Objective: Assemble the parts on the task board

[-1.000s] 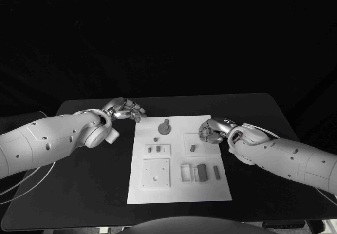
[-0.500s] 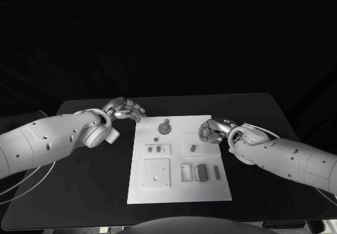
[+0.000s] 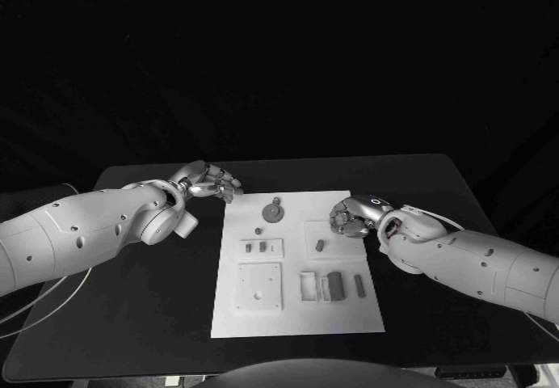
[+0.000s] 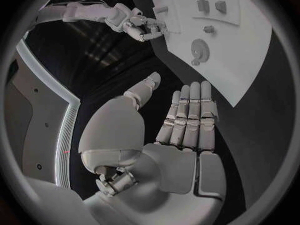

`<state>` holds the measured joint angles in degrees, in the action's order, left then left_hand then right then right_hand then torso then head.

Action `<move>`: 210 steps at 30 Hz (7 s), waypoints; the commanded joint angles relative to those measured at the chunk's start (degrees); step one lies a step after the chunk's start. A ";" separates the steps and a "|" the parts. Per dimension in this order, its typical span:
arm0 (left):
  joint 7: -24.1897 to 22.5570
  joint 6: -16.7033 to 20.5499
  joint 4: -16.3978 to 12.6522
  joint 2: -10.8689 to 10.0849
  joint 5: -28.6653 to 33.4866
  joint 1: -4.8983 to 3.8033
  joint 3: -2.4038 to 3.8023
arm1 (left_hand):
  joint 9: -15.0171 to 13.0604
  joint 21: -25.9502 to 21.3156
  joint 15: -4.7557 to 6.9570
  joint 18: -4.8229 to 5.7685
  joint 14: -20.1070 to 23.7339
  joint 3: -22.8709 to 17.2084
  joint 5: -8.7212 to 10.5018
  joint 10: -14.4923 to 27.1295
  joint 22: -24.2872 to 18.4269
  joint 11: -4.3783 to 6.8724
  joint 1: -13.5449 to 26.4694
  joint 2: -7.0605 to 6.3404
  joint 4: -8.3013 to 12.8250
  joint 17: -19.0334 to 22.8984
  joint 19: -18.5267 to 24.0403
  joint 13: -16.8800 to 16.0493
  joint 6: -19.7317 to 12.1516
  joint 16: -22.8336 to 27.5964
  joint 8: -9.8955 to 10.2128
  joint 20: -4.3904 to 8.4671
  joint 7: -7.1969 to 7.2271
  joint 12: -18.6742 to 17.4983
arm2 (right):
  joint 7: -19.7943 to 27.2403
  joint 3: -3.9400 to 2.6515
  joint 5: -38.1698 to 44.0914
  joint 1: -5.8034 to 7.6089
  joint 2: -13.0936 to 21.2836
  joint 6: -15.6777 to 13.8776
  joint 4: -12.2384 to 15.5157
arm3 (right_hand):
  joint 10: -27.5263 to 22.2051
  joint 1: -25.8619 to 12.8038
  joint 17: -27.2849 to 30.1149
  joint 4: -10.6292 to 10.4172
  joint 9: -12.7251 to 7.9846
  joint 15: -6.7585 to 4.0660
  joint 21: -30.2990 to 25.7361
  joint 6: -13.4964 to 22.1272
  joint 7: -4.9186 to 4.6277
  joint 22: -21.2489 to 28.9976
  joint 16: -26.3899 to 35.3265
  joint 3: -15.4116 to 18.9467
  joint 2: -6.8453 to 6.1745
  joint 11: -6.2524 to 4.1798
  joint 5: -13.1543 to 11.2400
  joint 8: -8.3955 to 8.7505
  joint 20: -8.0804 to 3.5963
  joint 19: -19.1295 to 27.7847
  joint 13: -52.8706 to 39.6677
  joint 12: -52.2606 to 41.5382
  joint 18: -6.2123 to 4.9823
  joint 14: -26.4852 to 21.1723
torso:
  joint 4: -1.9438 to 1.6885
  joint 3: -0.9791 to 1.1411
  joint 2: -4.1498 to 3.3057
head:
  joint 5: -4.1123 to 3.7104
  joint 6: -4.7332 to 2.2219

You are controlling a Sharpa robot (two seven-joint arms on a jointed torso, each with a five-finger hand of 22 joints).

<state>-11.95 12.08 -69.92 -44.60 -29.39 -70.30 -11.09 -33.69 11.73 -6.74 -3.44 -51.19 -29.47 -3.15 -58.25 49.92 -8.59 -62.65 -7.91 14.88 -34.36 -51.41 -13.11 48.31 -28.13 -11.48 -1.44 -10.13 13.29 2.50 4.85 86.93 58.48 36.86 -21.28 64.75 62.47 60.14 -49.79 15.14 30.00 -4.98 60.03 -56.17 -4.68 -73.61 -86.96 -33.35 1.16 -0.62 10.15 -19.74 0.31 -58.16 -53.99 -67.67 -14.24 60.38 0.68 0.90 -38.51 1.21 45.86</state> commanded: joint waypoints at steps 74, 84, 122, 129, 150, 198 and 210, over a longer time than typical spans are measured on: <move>-1.24 0.87 3.05 1.53 0.44 -0.06 0.05 | 0.34 -0.90 -0.28 -0.37 -0.02 0.23 0.33 -0.96 -0.31 0.08 -0.13 0.26 0.30 -0.33 -0.10 0.35 -0.19 1.15 -0.37 0.10 0.52 -0.54 | 3.35 -0.07 -7.13 0.34 -6.24 4.16 14.12 | 0.38 -0.16 0.05 0.71 0.81 -0.37 0.33 -1.62 -0.99 0.01 -0.06 -0.39 1.11 0.00 0.33 0.21 -0.26 -0.22 -0.11 0.74 -0.76 0.25 | -0.08 -0.31 0.22 | 7.55 -0.05; -1.13 0.72 3.47 2.27 0.46 -0.06 0.06 | 0.37 -1.00 -0.33 -0.35 0.08 0.22 0.33 -1.02 -0.33 0.09 -0.15 0.28 0.30 -0.36 -0.01 0.39 -0.18 1.29 -0.40 0.06 0.52 -0.60 | 3.65 2.12 -6.79 -0.46 -8.54 5.47 11.70 | 0.31 -0.25 0.05 0.85 0.82 -0.39 0.30 -1.58 -1.02 0.02 -0.03 -0.39 1.19 0.03 0.33 0.28 -0.25 -0.16 -0.16 0.78 -0.76 0.18 | -0.14 -0.20 0.03 | 8.72 0.82; -1.36 0.39 3.15 2.24 0.46 -0.07 0.10 | 0.48 -1.20 -0.43 -0.33 0.19 0.28 0.32 -1.05 -0.36 0.05 -0.07 0.33 0.18 -0.49 0.09 0.53 -0.25 1.56 -0.44 -0.02 0.41 -0.82 | 3.76 3.72 -3.40 -2.31 -9.65 8.38 8.80 | 0.12 -0.50 0.00 1.14 0.88 -0.42 0.22 -1.53 -1.08 0.06 0.01 -0.38 1.38 0.09 0.33 0.45 -0.20 0.02 -0.32 0.85 -0.76 0.00 | 0.03 -0.16 0.04 | 9.84 2.42; -1.33 0.26 3.14 2.21 0.46 -0.07 0.10 | 0.50 -1.23 -0.44 -0.33 0.21 0.29 0.33 -1.06 -0.37 0.04 -0.04 0.33 0.16 -0.52 0.10 0.56 -0.27 1.60 -0.45 -0.03 0.38 -0.85 | 3.81 3.72 -3.30 -2.32 -9.59 8.23 8.48 | 0.11 -0.51 -0.01 1.17 0.89 -0.43 0.23 -1.53 -1.08 0.06 0.01 -0.38 1.38 0.09 0.33 0.46 -0.20 0.02 -0.35 0.85 -0.76 -0.01 | 0.05 -0.15 0.08 | 9.86 2.45; -1.28 0.23 3.11 2.18 0.46 -0.07 0.10 | 0.55 -1.31 -0.47 -0.33 0.25 0.31 0.33 -1.09 -0.37 0.03 -0.04 0.33 0.13 -0.59 0.14 0.61 -0.29 1.71 -0.47 -0.05 0.34 -0.94 | 3.25 3.72 -2.24 -2.32 -9.75 9.60 8.17 | -0.04 -0.55 -0.04 1.35 0.93 -0.47 0.20 -1.41 -1.13 0.08 0.04 -0.32 0.80 0.14 0.32 0.63 -0.19 0.13 -0.47 0.92 -0.76 -0.16 | 0.05 -0.21 0.07 | 9.81 2.70; -1.05 0.00 3.20 1.89 0.46 -0.07 0.10 | 0.70 -1.55 -0.58 -0.33 0.46 0.37 0.33 -1.00 -0.36 -0.06 -0.09 0.17 0.13 -0.76 0.31 0.80 -0.51 2.07 -0.46 -0.15 0.37 -1.25 | 2.35 3.30 -1.82 -1.73 -6.98 4.58 12.77 | -5.70 2.29 -0.48 1.44 -1.42 3.21 0.06 10.44 -5.95 0.03 0.47 3.90 -7.23 4.80 0.27 7.83 0.82 2.06 -2.18 0.87 -0.76 -4.26 | 0.14 -0.12 0.11 | 9.15 2.21; -1.48 0.58 4.17 1.83 0.46 -0.06 0.09 | 0.71 -1.60 -0.60 -0.33 0.49 0.36 0.32 -1.06 -0.35 -0.05 -0.20 0.11 0.18 -0.81 0.35 0.82 -0.44 2.15 -0.53 -0.16 0.40 -1.28 | 2.09 -1.89 -2.99 0.90 -1.02 1.79 19.39 | -4.43 2.59 -0.47 1.28 -1.33 2.82 0.85 9.36 -5.54 -0.07 -0.27 4.21 -6.98 4.39 0.30 7.11 0.49 0.88 -2.11 -0.07 -0.76 -3.12 | 0.21 0.02 0.18 | 8.18 1.12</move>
<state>-12.55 12.53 -65.76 -42.89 -29.28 -70.30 -11.06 -33.04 10.40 -7.16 -2.65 -50.77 -29.31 -3.15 -59.06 49.65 -8.57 -62.65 -7.92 15.04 -35.11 -51.40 -12.37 48.00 -26.36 -11.71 -1.44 -9.82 12.36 4.70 3.10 84.97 59.01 35.25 -17.81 83.74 57.77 62.18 -50.28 16.51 28.64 -2.21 60.58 -47.84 -8.91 -73.64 -86.93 -29.42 -5.85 3.68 10.21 -12.46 0.89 -56.74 -56.11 -67.40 -13.59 57.00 0.87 0.87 -38.36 9.60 47.18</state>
